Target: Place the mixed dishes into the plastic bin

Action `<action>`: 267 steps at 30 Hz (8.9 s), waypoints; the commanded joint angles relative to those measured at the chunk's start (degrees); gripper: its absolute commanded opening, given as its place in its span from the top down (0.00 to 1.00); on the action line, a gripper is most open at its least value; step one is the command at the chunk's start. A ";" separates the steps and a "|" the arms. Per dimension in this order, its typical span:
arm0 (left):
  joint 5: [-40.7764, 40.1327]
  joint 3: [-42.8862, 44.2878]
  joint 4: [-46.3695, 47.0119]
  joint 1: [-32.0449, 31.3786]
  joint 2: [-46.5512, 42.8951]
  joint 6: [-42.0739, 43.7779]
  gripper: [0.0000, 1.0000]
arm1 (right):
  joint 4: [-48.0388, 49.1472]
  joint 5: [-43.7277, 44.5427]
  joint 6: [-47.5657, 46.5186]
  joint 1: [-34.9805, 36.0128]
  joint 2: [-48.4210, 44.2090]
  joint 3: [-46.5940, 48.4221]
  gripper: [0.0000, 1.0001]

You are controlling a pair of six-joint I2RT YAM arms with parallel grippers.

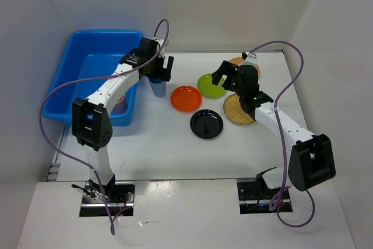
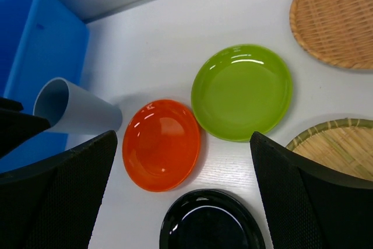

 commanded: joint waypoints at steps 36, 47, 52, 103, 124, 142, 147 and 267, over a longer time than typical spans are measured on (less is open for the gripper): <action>-23.71 5.88 -17.36 -1.00 -19.92 -4.69 1.00 | 6.15 -5.12 0.16 -2.87 1.99 -1.41 0.00; -19.16 -13.91 -13.32 8.75 -32.68 -6.37 0.96 | 6.67 -8.19 -0.98 -2.35 4.89 -0.89 0.00; -17.31 -16.99 -9.55 11.22 -31.46 -5.23 0.96 | 5.62 -8.19 -1.51 -1.82 4.37 -0.88 0.00; 15.10 -12.50 6.26 3.32 -26.01 -2.76 0.00 | 2.89 -0.99 1.74 -4.71 16.49 3.07 0.00; 3.17 -13.83 17.44 -3.28 4.84 -15.15 0.11 | 2.45 -5.47 -0.90 -7.53 11.04 -0.18 0.00; 9.05 -15.67 22.45 -2.75 12.94 -16.29 0.36 | 1.93 -8.37 -2.04 -7.53 7.52 -0.18 0.00; 10.82 -16.82 24.46 -2.23 13.46 -17.35 0.73 | 1.93 -8.37 -2.04 -7.53 7.52 -0.71 0.00; -5.17 -0.81 32.03 40.84 12.95 -29.31 0.01 | -3.35 -11.08 -0.99 -13.16 33.88 22.14 0.07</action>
